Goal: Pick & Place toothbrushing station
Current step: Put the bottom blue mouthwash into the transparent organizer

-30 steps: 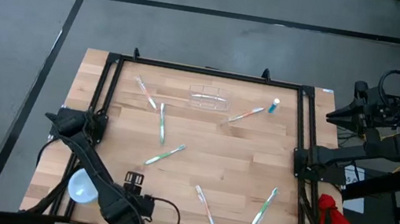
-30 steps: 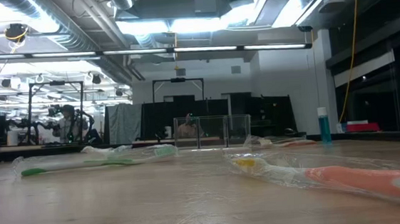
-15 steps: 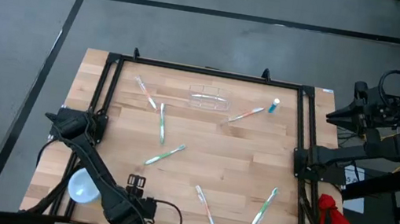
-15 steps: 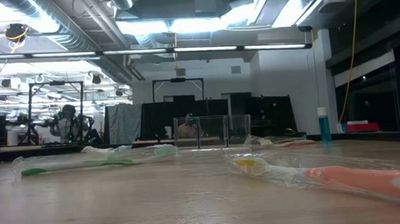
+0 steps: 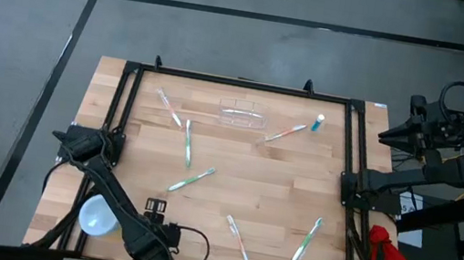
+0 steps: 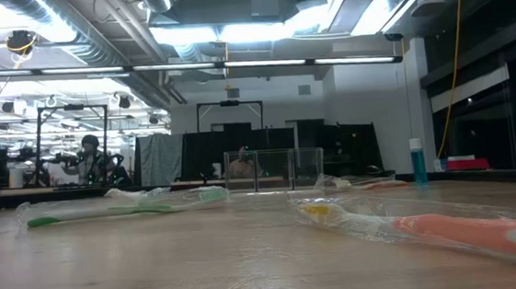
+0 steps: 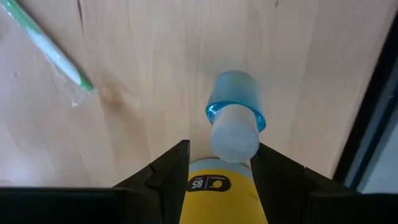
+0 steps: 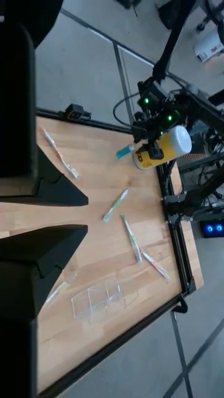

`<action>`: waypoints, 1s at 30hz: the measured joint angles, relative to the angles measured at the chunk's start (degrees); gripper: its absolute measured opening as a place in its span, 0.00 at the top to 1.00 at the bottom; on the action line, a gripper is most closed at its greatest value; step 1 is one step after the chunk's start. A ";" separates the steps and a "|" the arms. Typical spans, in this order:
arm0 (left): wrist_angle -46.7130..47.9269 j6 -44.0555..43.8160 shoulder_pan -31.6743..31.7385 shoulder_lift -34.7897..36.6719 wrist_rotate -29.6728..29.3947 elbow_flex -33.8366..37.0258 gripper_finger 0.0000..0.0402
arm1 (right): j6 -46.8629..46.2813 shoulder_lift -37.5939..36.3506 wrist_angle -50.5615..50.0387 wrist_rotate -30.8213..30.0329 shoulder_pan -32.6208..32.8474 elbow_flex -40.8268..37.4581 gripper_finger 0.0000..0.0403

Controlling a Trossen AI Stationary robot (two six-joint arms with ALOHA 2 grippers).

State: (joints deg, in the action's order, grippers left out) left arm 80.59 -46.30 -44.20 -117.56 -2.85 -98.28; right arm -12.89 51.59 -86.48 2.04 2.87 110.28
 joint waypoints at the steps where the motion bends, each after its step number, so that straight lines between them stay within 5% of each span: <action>1: -0.01 0.00 0.11 0.00 0.02 0.23 0.59 | -0.14 0.00 0.26 0.43 0.02 0.00 0.85; 30: -4.56 -1.11 1.82 0.49 1.22 0.26 0.60 | -1.49 0.00 0.50 0.51 0.00 0.00 0.85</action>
State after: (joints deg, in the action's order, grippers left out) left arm 76.03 -47.41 -42.37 -117.07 -1.63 -98.02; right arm -14.37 51.59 -85.97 2.55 2.87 110.28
